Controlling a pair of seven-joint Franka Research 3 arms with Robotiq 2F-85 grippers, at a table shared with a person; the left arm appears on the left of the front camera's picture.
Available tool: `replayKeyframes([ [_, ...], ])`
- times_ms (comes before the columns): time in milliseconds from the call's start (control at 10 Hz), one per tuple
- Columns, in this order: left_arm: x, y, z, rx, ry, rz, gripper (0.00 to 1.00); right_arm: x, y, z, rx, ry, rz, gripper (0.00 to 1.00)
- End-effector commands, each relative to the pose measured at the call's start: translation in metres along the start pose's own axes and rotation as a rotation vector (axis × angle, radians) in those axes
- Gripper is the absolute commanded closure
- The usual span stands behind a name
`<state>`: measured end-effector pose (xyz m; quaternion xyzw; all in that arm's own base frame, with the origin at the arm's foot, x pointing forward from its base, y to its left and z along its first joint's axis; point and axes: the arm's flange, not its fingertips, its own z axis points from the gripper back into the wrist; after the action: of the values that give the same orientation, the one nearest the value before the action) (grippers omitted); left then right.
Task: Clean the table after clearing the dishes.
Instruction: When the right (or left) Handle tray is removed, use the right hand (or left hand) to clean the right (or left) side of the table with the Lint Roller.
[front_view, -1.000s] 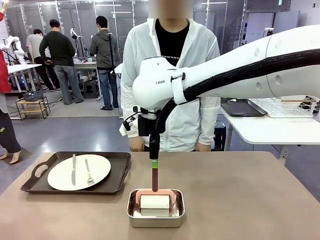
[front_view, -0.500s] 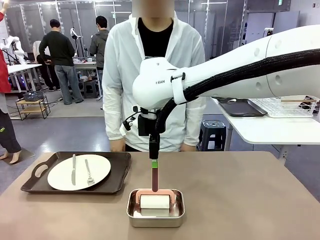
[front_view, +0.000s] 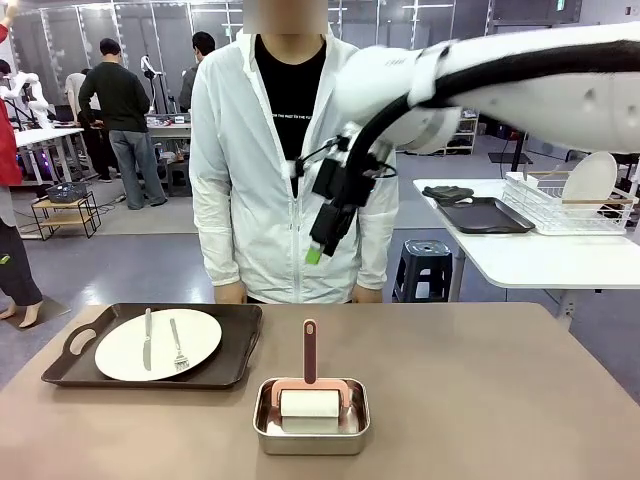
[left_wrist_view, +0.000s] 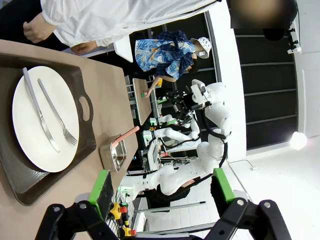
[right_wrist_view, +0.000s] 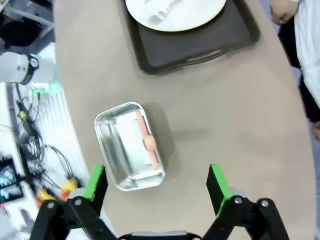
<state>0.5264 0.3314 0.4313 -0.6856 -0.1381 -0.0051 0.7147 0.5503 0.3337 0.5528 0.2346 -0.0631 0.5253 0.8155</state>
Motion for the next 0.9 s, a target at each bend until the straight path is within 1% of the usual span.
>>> replayKeyframes([
  [0,-0.002,-0.001,0.002,0.002,0.001,0.000,0.00,-0.073,0.004,0.018,0.114,-0.286,-0.154,0.00],
  [100,-0.002,-0.001,0.002,0.002,0.001,0.000,0.00,-0.107,-0.002,0.038,0.164,-0.400,-0.218,0.00],
  [200,-0.002,-0.001,0.002,0.002,0.001,0.000,0.00,-0.151,-0.008,0.058,0.256,-0.526,-0.283,0.00],
  [300,-0.002,-0.001,0.002,0.002,0.001,0.000,0.00,-0.189,-0.013,0.070,0.330,-0.622,-0.342,0.00],
  [400,-0.002,-0.001,0.002,0.002,0.001,0.000,0.00,-0.220,-0.017,0.079,0.335,-0.653,-0.429,0.00],
  [500,-0.002,-0.001,0.002,0.002,0.001,0.000,0.00,-0.258,-0.022,0.095,0.357,-0.702,-0.490,0.00],
  [700,-0.002,-0.001,0.002,0.002,0.001,0.000,0.00,-0.350,-0.032,0.133,0.435,-0.819,-0.626,0.00],
  [800,-0.002,-0.001,0.002,0.002,0.001,0.000,0.00,-0.404,-0.028,0.156,0.417,-0.884,-0.718,0.00],
])
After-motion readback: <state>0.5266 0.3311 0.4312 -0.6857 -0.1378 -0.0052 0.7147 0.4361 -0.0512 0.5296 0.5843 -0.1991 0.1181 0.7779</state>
